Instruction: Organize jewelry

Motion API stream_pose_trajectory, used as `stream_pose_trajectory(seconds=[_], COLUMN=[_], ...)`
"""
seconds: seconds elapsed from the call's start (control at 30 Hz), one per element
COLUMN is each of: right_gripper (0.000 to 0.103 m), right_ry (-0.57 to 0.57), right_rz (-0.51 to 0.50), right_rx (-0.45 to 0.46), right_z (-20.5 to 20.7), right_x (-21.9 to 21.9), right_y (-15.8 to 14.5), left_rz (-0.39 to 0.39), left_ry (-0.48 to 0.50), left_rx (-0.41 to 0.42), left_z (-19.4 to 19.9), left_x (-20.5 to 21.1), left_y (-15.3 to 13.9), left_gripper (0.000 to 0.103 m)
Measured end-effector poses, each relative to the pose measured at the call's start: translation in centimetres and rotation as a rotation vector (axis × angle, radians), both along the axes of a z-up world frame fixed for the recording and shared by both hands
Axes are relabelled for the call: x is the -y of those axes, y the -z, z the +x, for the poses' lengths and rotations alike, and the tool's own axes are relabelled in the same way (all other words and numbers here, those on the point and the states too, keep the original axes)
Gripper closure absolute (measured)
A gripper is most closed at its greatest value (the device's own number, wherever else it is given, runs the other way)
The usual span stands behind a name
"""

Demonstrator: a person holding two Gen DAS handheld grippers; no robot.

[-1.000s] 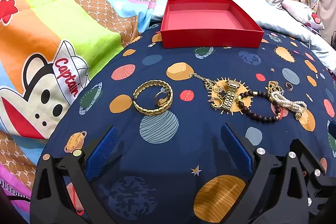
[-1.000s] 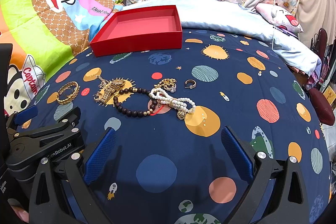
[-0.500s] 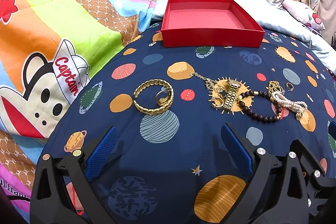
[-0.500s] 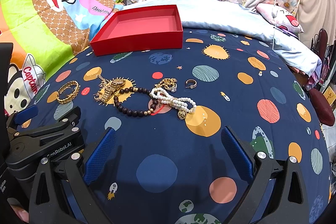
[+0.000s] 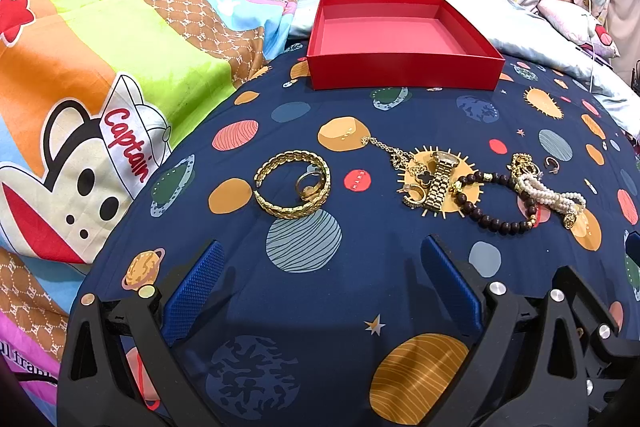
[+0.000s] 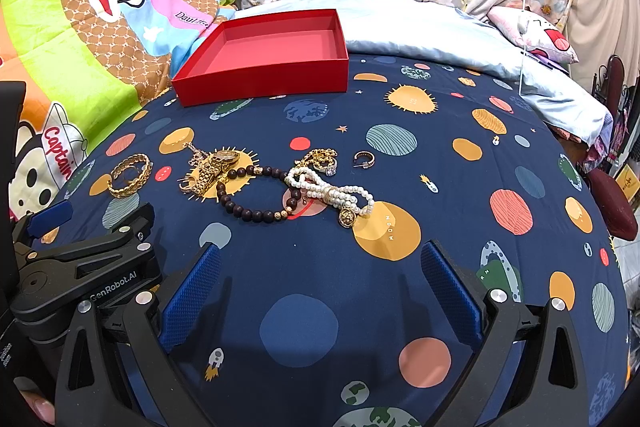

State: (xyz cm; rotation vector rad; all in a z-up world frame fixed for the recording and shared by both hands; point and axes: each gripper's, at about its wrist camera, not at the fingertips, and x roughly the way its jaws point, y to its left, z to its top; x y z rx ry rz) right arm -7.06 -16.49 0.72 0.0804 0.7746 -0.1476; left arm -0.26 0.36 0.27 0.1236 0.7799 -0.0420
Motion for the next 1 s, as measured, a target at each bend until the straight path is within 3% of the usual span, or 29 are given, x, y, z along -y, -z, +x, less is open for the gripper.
stream_pose_trajectory(seconds=[0.5,0.8,1.0], right_gripper=[0.005,0.005,0.005], right_ry=[0.0,0.0,-0.012], right_rz=[-0.001,0.003,0.0], right_rx=[-0.002,-0.004,-0.018], right_z=[0.0,0.1,0.1], right_x=[0.0,0.0,-0.3], right_y=[0.0,0.1,0.7], left_rz=[-0.008,-0.201,-0.177], left_ry=[0.0,-0.096,-0.094], left_rx=[-0.008,-0.064,-0.064], left_z=[0.1,1.1,3.4], left_x=[-0.2,-4.7,-5.8], left_y=[0.2,0.7,0.2], left_gripper=[0.007,0.006,0.006])
